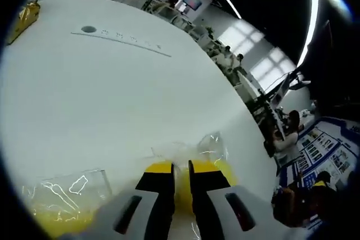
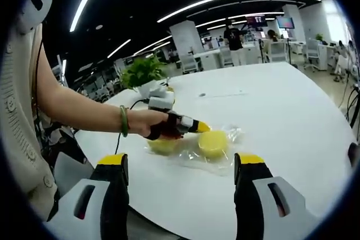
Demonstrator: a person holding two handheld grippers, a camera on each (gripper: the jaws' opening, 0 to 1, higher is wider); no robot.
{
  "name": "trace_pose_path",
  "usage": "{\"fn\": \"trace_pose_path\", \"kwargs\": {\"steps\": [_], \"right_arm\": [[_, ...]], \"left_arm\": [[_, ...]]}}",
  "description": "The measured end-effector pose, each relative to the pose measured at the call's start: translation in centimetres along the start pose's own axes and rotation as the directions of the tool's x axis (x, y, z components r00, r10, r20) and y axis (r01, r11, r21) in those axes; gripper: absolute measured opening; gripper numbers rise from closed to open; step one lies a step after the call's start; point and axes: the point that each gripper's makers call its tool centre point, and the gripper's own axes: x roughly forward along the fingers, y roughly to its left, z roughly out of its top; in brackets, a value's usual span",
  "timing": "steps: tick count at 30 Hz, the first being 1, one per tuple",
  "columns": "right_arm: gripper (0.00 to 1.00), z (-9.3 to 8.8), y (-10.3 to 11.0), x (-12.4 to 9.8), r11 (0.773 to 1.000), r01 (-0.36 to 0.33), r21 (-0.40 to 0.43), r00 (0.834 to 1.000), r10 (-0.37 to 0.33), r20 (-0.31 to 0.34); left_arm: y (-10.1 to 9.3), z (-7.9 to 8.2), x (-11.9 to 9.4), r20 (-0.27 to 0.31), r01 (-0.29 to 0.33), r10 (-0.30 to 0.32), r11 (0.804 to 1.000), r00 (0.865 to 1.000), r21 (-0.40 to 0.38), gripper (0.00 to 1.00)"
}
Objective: Compare the silicone blocks by pressing each to a similar depth, holding the contact briefly, and releasing to observe deformation and rebound differences across the visible hardness samples.
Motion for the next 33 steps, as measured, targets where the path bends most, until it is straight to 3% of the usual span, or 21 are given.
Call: {"fn": "trace_pose_path", "kwargs": {"steps": [9,13,15,17,21,25,33], "right_arm": [[0.71,-0.1,1.3,-0.3,1.0,-0.01,0.0,1.0,0.01,-0.007],[0.64,-0.6,1.7,-0.4,1.0,-0.001,-0.007,0.999,0.001,-0.044],[0.62,-0.9,2.1,-0.5,1.0,-0.002,-0.019,0.999,0.001,-0.052],[0.64,-1.0,2.5,-0.5,1.0,-0.005,-0.019,0.999,0.004,-0.052],[0.65,-0.7,3.9,-0.6,0.999,-0.023,-0.045,0.999,0.021,-0.037],[0.67,-0.3,5.2,-0.6,0.998,-0.049,-0.047,0.999,0.049,-0.015],[0.72,-0.5,8.1,-0.4,0.992,-0.104,-0.067,0.995,0.103,-0.017]], "left_arm": [[-0.8,-0.2,-3.0,-0.014,-0.022,0.026,0.979,1.0,0.204,0.25],[-1.6,-0.6,-5.0,-0.024,-0.019,0.028,0.943,0.999,0.333,0.3],[-1.9,-1.3,-6.7,-0.029,-0.019,0.034,0.904,0.999,0.428,0.33],[-2.2,-2.3,-8.3,-0.047,-0.011,0.038,0.882,0.998,0.471,0.34],[-3.0,-4.1,-11.0,-0.082,0.033,0.006,0.881,0.997,0.472,0.32],[-3.9,-5.1,-14.3,-0.073,0.053,-0.016,0.839,0.997,0.542,0.34],[-4.9,-6.1,-20.9,0.002,0.04,-0.049,0.839,0.999,0.542,0.41]]}}
